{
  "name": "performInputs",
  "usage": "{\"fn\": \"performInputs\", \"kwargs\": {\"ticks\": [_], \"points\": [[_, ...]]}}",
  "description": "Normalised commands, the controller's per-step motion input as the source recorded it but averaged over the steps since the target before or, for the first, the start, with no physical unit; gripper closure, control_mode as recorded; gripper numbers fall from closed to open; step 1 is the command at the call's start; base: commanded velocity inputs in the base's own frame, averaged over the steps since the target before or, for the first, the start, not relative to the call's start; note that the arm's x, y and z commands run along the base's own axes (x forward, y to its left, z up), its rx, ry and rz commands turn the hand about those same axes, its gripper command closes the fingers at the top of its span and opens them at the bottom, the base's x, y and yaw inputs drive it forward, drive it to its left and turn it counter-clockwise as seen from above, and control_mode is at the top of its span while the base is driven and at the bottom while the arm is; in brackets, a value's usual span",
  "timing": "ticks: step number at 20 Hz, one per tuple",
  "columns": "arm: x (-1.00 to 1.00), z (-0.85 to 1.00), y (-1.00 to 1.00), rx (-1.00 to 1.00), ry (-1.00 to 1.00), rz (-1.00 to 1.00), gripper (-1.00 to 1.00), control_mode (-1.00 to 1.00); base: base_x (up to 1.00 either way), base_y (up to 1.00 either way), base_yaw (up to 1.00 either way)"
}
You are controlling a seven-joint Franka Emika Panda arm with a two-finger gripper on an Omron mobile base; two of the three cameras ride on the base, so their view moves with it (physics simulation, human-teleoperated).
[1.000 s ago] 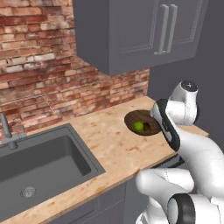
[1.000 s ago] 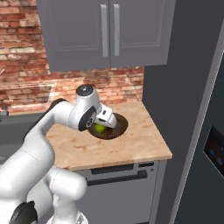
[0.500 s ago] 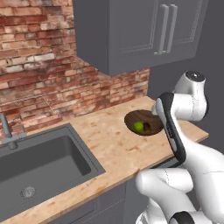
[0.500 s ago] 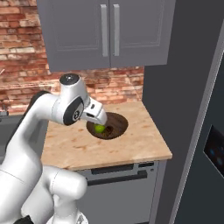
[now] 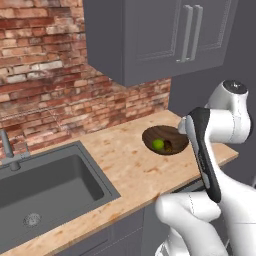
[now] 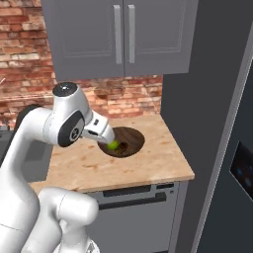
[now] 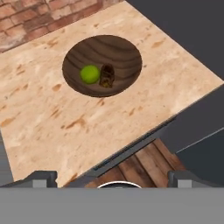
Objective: Take the sweet potato, peach, and lime from the freezer and place them in the bowl on the counter.
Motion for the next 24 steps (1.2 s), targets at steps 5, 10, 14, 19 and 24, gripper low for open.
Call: {"fn": "performInputs", "kwargs": {"ticks": [5, 10, 14, 19, 24], "points": [[-0.43, 0.20, 0.00, 0.00, -0.08, 0.00, -1.00, -1.00, 0.00, 0.00, 0.00], [-0.42, 0.24, 0.00, 0.00, -0.11, 0.00, -1.00, -1.00, 0.00, 0.00, 0.00], [-0.71, 0.44, 0.00, 0.00, -0.12, 0.00, -1.00, -1.00, 0.00, 0.00, 0.00], [0.00, 0.00, 0.00, 0.00, 0.00, 0.00, -1.00, 1.00, -0.80, 0.01, 0.00], [0.00, 0.00, 0.00, 0.00, 0.00, 0.00, -1.00, 1.00, -0.97, 0.01, 0.00]]}}
